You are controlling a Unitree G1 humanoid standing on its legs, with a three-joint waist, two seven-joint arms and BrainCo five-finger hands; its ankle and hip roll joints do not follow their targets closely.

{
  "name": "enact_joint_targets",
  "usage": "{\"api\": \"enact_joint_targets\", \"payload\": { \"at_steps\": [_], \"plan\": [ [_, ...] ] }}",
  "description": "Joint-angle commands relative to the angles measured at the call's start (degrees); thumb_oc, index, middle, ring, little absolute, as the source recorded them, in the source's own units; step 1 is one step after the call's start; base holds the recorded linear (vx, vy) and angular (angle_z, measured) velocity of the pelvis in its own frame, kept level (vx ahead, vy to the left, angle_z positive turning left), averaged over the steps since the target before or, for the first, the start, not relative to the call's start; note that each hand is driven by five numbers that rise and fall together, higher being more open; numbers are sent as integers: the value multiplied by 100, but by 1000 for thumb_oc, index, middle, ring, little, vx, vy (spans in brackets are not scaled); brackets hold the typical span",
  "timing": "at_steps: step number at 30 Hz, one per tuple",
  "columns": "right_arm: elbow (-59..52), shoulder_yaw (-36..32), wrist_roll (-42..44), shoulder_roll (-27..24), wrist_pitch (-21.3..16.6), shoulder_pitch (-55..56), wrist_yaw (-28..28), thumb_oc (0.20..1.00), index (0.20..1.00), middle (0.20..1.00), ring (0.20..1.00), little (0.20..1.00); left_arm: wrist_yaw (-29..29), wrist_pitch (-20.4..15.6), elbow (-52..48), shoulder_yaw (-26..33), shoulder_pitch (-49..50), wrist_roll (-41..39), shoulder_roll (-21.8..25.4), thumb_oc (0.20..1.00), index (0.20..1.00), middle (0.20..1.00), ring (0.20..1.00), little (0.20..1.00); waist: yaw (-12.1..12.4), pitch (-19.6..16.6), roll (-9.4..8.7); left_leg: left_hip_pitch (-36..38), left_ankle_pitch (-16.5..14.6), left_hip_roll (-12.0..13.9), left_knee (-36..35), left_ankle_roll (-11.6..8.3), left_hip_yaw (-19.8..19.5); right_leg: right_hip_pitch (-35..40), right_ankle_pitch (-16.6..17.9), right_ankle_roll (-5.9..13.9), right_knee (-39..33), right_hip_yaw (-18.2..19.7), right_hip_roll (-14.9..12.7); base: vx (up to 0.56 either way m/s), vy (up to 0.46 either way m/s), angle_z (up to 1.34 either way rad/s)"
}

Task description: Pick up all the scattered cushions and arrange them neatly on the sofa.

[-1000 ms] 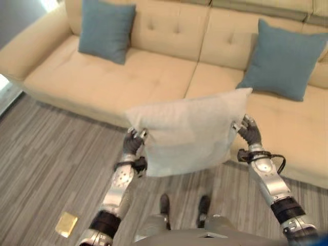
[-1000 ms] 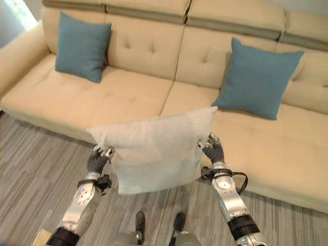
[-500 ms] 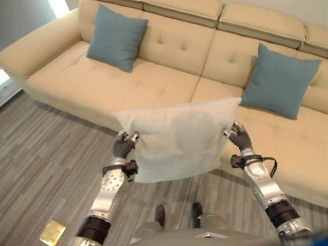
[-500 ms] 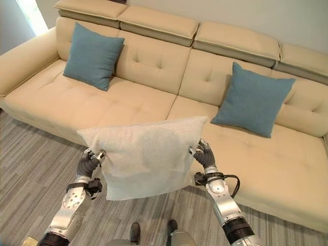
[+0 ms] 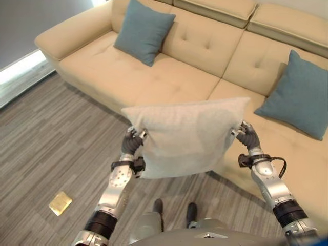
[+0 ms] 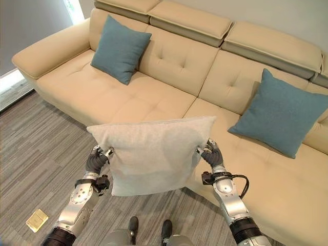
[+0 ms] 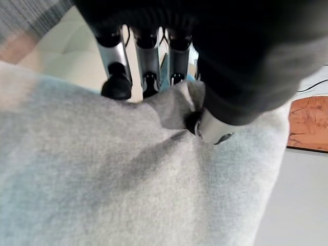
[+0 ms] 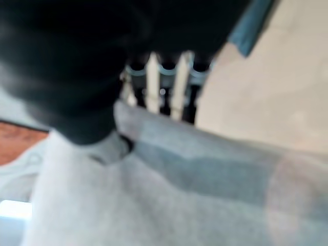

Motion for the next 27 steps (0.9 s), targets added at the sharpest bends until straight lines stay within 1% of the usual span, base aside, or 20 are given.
{"api": "enact_joint_targets", "payload": {
  "at_steps": [1,2,3,5,6,9,10,11,12,13,14,15,16,17,18,19,20,23,25,27],
  "plan": [
    [-605,15,107,116,-444,-244,-40,200,200,200,200,200,-195,-327,-444,-150,-420,225,18,200,200,200,200,200,73,-378,-97,-351,-13,19,35,25,162,201,-450,685,366,445,100,180,92,-11],
    [-605,17,100,129,-429,-255,-33,200,200,200,200,200,-197,-334,-454,-142,-409,210,16,200,200,200,200,200,90,-400,-75,-359,37,50,28,5,154,252,-488,684,365,490,109,370,207,-53],
    [-626,33,43,153,-415,-217,36,200,200,200,200,200,-251,-319,-487,-121,-317,225,26,200,200,200,200,200,99,-488,-2,-65,163,110,-298,34,123,355,-534,710,396,551,118,257,159,-59],
    [-636,25,25,168,-409,-190,35,200,200,200,200,200,-255,-297,-511,-133,-294,241,42,200,200,200,200,200,95,-506,-4,-64,202,106,-205,44,139,403,-577,729,434,571,75,243,182,-52],
    [-630,65,27,223,-395,-197,83,200,200,200,200,200,-292,-295,-532,-141,-264,248,86,200,200,200,200,200,95,-561,-47,23,98,71,-170,104,131,420,-590,764,538,664,-21,212,181,-42],
    [-634,67,35,263,-393,-188,112,200,200,200,200,200,-297,-286,-544,-144,-243,272,115,200,200,200,200,200,115,-578,-82,67,18,41,-104,151,169,427,-620,806,646,710,-85,171,170,-23],
    [-661,87,-5,376,-385,-200,198,200,200,200,200,200,-314,-243,-584,-116,-249,297,196,200,200,200,200,200,130,-579,-117,314,-227,-20,-32,309,271,241,-576,950,1325,777,-242,160,188,-18],
    [-661,87,-5,376,-385,-200,198,200,200,200,200,200,-314,-243,-583,-116,-249,297,196,200,200,200,200,200,133,-579,-118,313,-228,-20,-31,309,274,238,-578,950,1328,780,-243,190,256,-22],
    [-659,102,-28,405,-382,-244,210,200,200,200,200,200,-297,-239,-581,-118,-279,314,214,200,200,200,200,200,120,-535,-115,386,-293,-31,10,372,321,101,-434,1035,1675,820,-306,78,159,-25],
    [-673,132,-72,474,-396,-333,223,200,200,200,200,200,-281,-256,-582,-92,-325,344,273,200,200,200,200,200,105,-456,-65,522,-411,-10,47,464,379,-191,-215,1135,2269,793,-372,76,159,-17],
    [-672,132,-73,475,-396,-337,223,200,200,200,200,200,-281,-258,-579,-92,-329,344,274,200,200,200,200,200,117,-455,-70,520,-414,-10,50,465,392,-209,-225,1137,2294,808,-374,127,167,-23],
    [-639,178,-107,521,-401,-414,238,200,200,200,200,200,-259,-281,-568,-73,-348,369,280,200,200,200,200,200,96,-400,0,731,-497,29,17,496,463,-539,-76,1157,2557,632,-425,82,77,-36],
    [-637,179,-108,521,-402,-417,238,200,200,200,200,200,-260,-282,-567,-72,-349,368,279,200,200,200,200,200,98,-393,-2,740,-500,26,14,495,466,-540,-87,1157,2574,635,-428,159,117,-50],
    [-630,194,-99,532,-399,-459,244,200,200,200,200,200,-259,-292,-570,-45,-329,364,282,200,200,200,200,200,68,-387,32,879,-550,22,-41,502,488,-719,-128,1111,2498,521,-399,252,92,-43],
    [-609,232,-37,507,-398,-514,285,200,200,200,200,200,-305,-304,-640,3,-219,349,272,200,200,200,200,200,35,-351,69,1176,-677,-29,-144,506,576,-879,-154,1046,1813,123,-365,251,93,-46],
    [-609,232,-37,507,-398,-514,285,200,200,200,200,200,-305,-303,-641,3,-219,349,271,200,200,200,200,200,34,-347,70,1182,-677,-28,-146,506,575,-872,-153,1046,1809,122,-364,296,68,-41],
    [-599,243,-47,486,-394,-518,313,200,200,200,200,200,-312,-301,-651,31,-166,353,241,200,200,200,200,200,29,-345,57,1361,-752,-77,-210,507,628,-1033,-6,1052,1441,-192,-351,182,18,-26],
    [-570,208,-71,467,-384,-460,342,200,200,200,200,200,-367,-320,-620,29,-146,380,191,200,200,200,200,200,-37,-326,65,1496,-788,-85,-249,481,580,-1039,34,1108,1280,-211,-293,152,-17,-9],
    [-562,171,-83,449,-399,-366,347,200,200,200,200,200,-409,-326,-582,-65,-152,408,105,200,200,200,200,200,-98,-367,16,1573,-807,-165,-314,463,524,-908,52,1029,1140,39,-152,147,-48,20],
    [-596,110,-81,376,-436,-288,312,200,200,200,200,200,-485,-335,-587,-120,-168,359,60,200,200,200,200,200,-129,-445,-3,1599,-911,-177,-251,390,503,-729,40,975,956,59,-123,187,-58,41]
  ]
}}
